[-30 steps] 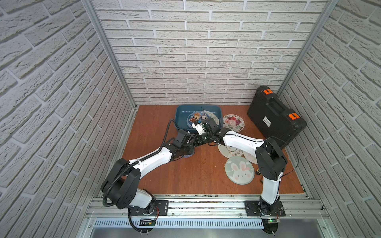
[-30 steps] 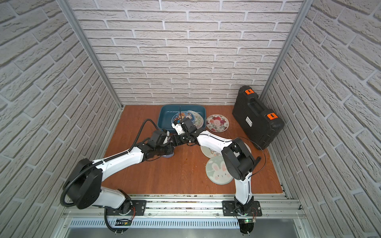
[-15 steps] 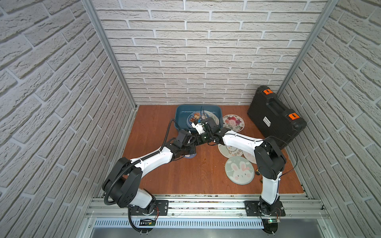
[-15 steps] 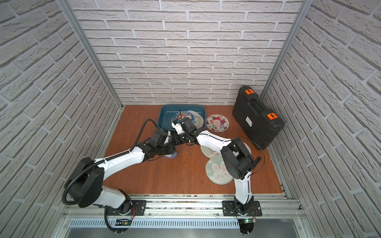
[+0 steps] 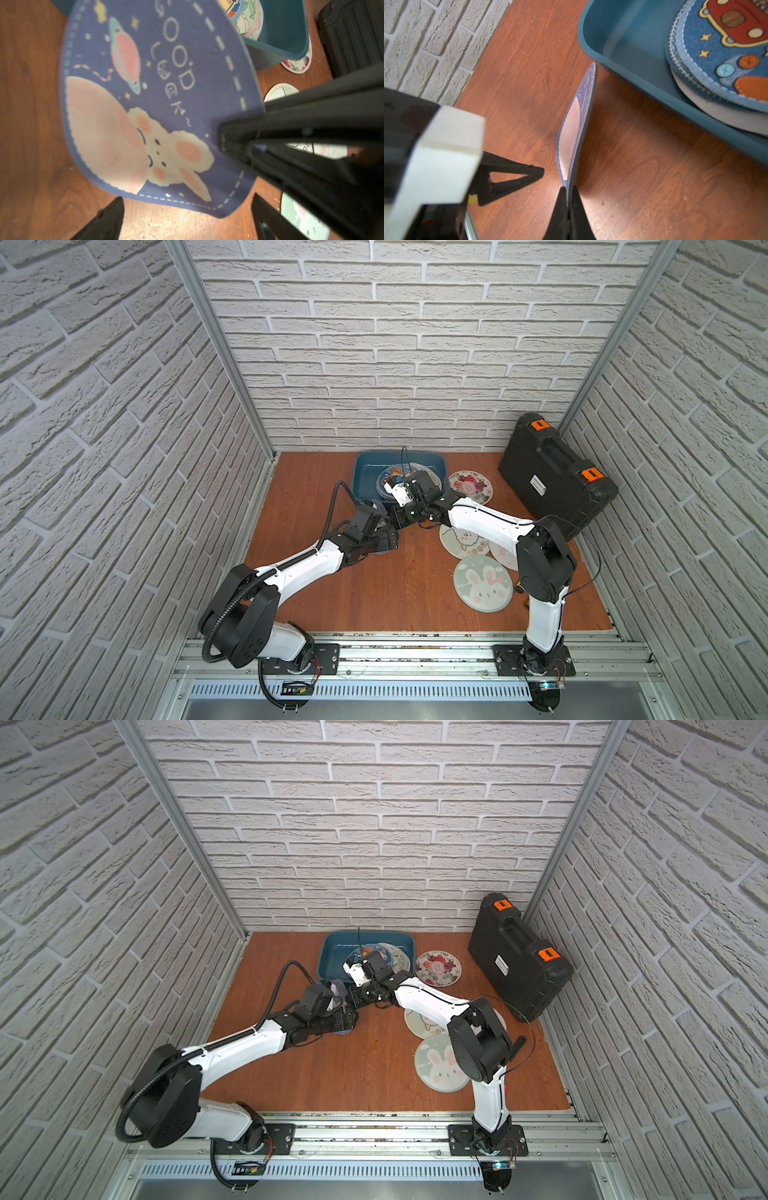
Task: Put the coasters into the storage box
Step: Place the coaster in the storage box.
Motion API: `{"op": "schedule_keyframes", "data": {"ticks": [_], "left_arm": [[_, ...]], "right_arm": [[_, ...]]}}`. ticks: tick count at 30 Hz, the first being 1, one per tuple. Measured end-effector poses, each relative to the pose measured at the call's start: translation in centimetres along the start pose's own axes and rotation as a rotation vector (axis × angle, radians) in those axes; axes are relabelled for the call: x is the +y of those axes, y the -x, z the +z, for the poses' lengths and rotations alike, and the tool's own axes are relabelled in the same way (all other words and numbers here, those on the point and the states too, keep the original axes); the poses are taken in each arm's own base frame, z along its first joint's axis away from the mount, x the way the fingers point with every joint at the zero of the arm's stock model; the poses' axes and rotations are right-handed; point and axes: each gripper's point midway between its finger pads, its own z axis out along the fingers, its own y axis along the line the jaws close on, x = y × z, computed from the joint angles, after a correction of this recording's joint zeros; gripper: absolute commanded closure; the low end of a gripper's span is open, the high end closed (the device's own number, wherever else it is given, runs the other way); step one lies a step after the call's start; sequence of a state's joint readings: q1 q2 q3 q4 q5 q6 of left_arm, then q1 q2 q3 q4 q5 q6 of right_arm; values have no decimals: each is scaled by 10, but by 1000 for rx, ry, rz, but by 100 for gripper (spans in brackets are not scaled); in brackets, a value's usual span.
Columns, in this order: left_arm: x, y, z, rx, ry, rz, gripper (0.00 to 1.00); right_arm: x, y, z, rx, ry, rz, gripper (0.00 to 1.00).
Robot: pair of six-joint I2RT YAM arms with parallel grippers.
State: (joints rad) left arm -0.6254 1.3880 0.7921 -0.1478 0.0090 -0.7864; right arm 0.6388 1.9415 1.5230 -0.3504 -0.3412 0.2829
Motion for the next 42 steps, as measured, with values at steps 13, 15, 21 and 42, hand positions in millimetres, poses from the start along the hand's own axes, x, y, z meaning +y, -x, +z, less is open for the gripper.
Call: {"op": "schedule_keyframes", "data": {"ticks": [13, 15, 21, 42], "left_arm": [[13, 19, -34, -122, -13, -26, 2], [16, 18, -36, -128, -11, -30, 2], [22, 17, -41, -144, -10, -39, 2], [39, 17, -32, -129, 31, -59, 2]], "right_arm": [[-15, 42, -32, -88, -57, -36, 94], [-18, 56, -45, -129, -70, -38, 94], [-25, 100, -80, -251, -101, -50, 94], [-68, 162, -30, -336, -115, -56, 94]]}}
